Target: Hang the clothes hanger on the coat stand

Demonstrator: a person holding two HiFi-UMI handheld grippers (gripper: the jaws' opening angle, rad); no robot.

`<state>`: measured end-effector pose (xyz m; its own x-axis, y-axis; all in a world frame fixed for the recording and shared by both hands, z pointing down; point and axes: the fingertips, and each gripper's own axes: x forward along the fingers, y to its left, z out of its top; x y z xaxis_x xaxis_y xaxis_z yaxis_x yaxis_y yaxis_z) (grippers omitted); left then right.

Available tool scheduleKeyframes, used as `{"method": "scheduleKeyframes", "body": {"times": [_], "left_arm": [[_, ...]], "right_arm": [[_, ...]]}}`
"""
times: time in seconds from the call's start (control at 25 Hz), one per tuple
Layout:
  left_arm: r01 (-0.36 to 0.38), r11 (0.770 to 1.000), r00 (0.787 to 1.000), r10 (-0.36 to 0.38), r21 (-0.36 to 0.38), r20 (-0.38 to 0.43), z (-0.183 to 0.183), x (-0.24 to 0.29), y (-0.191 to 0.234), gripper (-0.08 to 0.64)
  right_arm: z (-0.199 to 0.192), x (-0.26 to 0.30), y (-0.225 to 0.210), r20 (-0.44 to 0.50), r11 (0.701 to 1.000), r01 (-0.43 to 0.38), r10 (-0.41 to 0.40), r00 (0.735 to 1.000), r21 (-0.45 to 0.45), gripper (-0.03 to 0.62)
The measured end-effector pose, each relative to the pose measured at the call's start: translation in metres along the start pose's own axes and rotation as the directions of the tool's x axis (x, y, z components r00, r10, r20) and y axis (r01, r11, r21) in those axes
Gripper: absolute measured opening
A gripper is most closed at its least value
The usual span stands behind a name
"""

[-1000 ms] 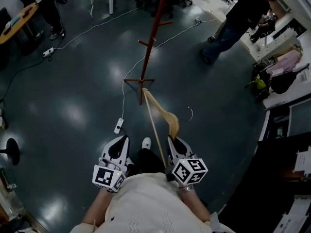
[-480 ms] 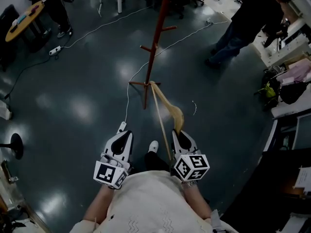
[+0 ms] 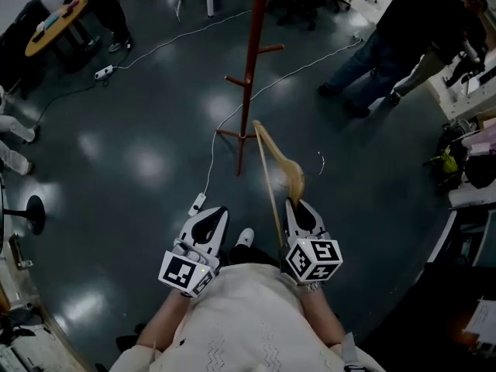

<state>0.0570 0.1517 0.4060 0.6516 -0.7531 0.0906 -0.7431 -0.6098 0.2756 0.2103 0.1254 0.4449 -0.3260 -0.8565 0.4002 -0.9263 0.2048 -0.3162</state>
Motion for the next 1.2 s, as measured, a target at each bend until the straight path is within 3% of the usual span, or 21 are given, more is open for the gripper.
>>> {"method": "scheduleKeyframes", "body": {"times": [0.28, 0.52, 0.72, 0.96, 1.2], "left_arm": [[-0.059, 0.998, 0.998, 0.059, -0.006, 0.034, 0.015, 0.012, 0.019, 0.012], [-0.06, 0.998, 0.998, 0.061, -0.034, 0.015, 0.015, 0.022, 0.047, 0.012], [0.016, 0.999, 1.0, -0.016, -0.041, 0.005, 0.023, 0.045, 0.079, 0.012], [0.119, 0.992, 0.993, -0.12, -0.035, -0.015, 0.035, 0.079, 0.103, 0.012], [0.206, 0.979, 0.977, -0.206, -0.014, -0.049, 0.061, 0.102, 0.185, 0.012]], "right_arm": [[0.01, 0.029, 0.004, -0.014, 0.999, -0.039, 0.038, 0.999, -0.038, 0.069], [0.001, 0.052, 0.021, -0.061, 0.997, -0.062, 0.06, 0.996, -0.038, 0.069], [0.001, 0.077, 0.034, -0.078, 0.998, -0.009, 0.003, 0.997, -0.07, 0.069], [0.009, 0.104, 0.034, -0.067, 0.996, 0.072, -0.075, 0.995, -0.047, 0.069], [0.023, 0.165, 0.075, -0.043, 0.991, 0.132, -0.132, 0.99, -0.004, 0.069]]}}
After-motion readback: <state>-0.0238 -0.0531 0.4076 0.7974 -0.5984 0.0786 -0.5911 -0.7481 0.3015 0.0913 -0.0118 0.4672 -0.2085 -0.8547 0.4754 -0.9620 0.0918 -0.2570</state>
